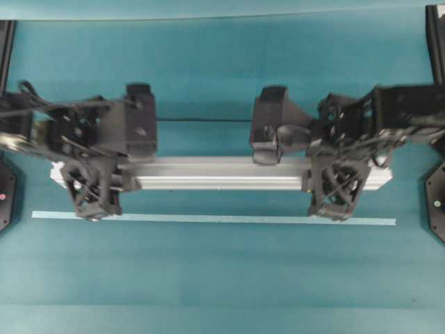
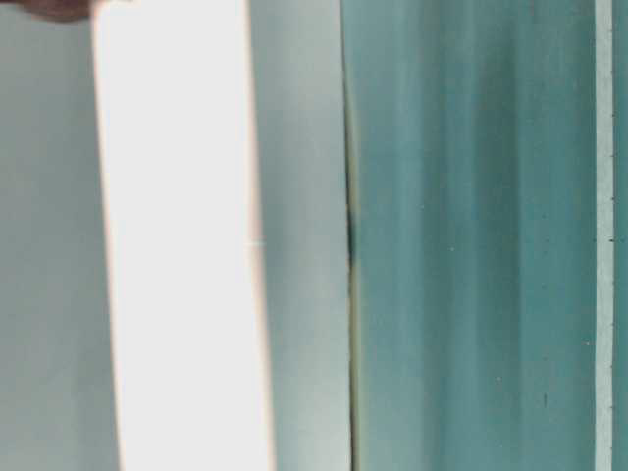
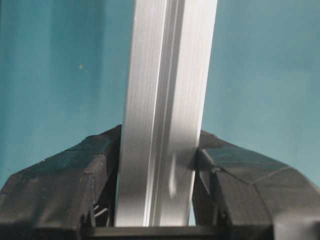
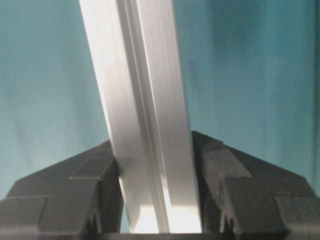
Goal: Lift the metal rail with both hands.
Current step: 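Lower the held rail back down onto the table with both grippers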
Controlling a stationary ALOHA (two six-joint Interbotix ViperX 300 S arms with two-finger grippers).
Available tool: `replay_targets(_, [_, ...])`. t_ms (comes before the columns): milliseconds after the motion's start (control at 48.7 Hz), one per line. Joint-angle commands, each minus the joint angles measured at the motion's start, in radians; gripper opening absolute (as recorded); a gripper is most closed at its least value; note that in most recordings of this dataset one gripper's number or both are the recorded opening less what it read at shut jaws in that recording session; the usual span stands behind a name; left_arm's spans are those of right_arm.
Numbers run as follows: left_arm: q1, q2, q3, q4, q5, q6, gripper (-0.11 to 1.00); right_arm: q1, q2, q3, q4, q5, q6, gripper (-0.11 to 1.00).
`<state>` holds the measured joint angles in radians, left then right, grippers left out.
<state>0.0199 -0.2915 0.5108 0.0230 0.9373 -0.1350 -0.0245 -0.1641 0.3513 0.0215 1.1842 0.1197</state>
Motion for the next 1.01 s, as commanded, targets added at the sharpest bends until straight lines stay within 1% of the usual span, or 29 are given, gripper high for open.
replay_targets(0, [0.009,0.018,0.018,0.003,-0.023,-0.003,0.37,-0.006,0.003,0.046,0.002,-0.077,0.006,0.39])
replay_targets(144, [0.009,0.081,0.058,0.003,-0.087,-0.008,0.37,-0.005,0.032,0.106,0.0,-0.181,0.008,0.39])
replay_targets(205, [0.009,0.106,0.072,0.003,-0.12,-0.009,0.37,-0.002,0.051,0.123,0.002,-0.209,0.008,0.39])
replay_targets(328, [0.009,0.155,0.1,0.003,-0.147,-0.009,0.37,0.003,0.087,0.149,0.002,-0.252,0.009,0.39])
replay_targets(492, [-0.003,0.216,0.129,0.003,-0.192,-0.009,0.37,0.009,0.132,0.186,0.002,-0.337,0.012,0.39])
replay_targets(698, [0.0,0.247,0.149,0.003,-0.282,-0.009,0.37,0.014,0.147,0.233,0.005,-0.413,0.014,0.39])
replay_targets(882, [0.0,0.267,0.173,0.003,-0.296,-0.009,0.37,0.014,0.152,0.278,0.006,-0.468,0.012,0.39])
replay_targets(985, [0.0,0.272,0.199,0.003,-0.319,-0.009,0.37,0.015,0.16,0.293,0.018,-0.489,0.011,0.39])
